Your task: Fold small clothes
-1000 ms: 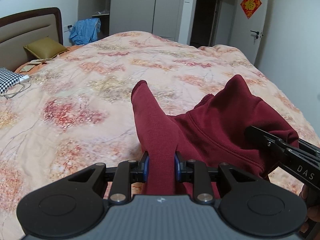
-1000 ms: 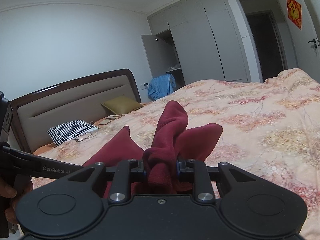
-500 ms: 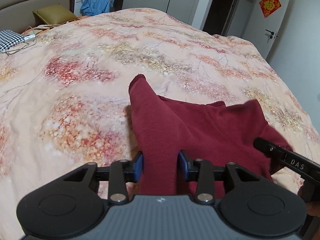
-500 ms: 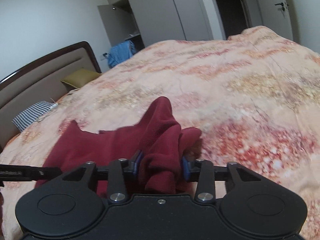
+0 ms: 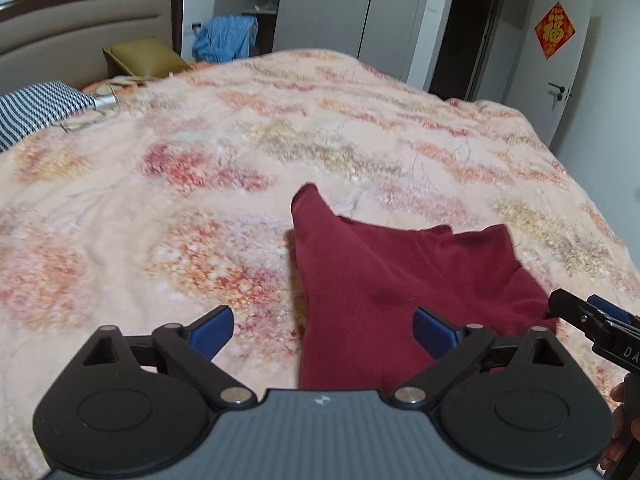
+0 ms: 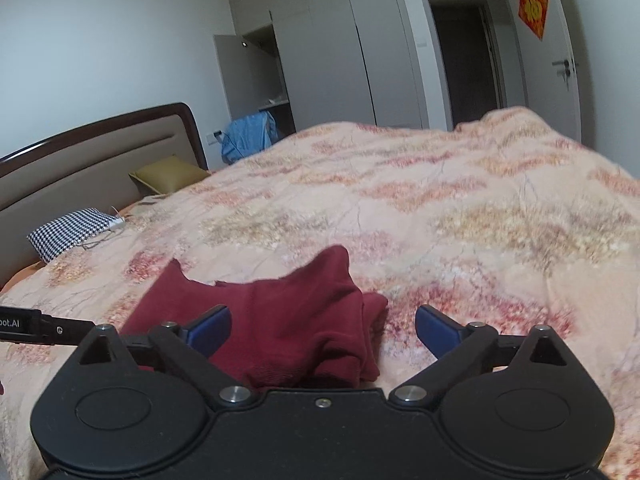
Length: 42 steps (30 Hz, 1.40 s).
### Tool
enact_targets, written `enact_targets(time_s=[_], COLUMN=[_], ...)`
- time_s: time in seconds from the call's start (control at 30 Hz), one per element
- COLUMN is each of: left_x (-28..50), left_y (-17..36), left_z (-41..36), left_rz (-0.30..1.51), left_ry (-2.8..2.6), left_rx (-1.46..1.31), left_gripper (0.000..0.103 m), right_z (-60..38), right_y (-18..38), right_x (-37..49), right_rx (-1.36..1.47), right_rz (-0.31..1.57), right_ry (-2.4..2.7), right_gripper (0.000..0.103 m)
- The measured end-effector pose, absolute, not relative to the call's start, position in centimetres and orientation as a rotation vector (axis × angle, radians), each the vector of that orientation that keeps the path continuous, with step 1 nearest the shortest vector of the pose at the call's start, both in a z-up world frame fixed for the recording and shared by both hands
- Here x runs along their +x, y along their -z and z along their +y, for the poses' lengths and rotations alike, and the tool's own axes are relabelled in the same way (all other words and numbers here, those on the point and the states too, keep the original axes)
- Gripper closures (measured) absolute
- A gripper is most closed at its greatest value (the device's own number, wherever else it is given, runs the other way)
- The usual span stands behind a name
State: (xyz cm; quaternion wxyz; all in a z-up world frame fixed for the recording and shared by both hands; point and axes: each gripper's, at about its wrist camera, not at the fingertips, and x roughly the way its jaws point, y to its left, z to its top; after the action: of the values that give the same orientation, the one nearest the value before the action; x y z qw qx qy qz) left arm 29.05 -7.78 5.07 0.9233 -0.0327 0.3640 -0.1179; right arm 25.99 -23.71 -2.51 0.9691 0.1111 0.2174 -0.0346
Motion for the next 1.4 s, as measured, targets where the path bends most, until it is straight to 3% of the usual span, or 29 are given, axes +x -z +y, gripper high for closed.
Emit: enact_targets(time_s=[0.3, 0.57, 1.4], left_x=[22.4, 16.3, 4.1], left_y=[-9.5, -10.4, -5.8], left_z=[-6.6, -4.8, -2.1], left_rz=[0.634, 0.586, 0.548], left_ry=[0.231, 0.214, 0.208], left_rx=[-0.056, -0.047, 0.011], left_gripper=[0.000, 0.000, 0.000], right_z=[-21.0, -18.1, -14.0], right_y=[-2.0, -3.7, 0.6], right_x=[19.7, 13.3, 1.3], right_rx=[0.156, 0.104, 0.074], right_rz=[0.337, 0.284, 0.335], right_ry=[0.035, 0.012, 0.076], right_gripper=[0.001, 0.001, 0.001])
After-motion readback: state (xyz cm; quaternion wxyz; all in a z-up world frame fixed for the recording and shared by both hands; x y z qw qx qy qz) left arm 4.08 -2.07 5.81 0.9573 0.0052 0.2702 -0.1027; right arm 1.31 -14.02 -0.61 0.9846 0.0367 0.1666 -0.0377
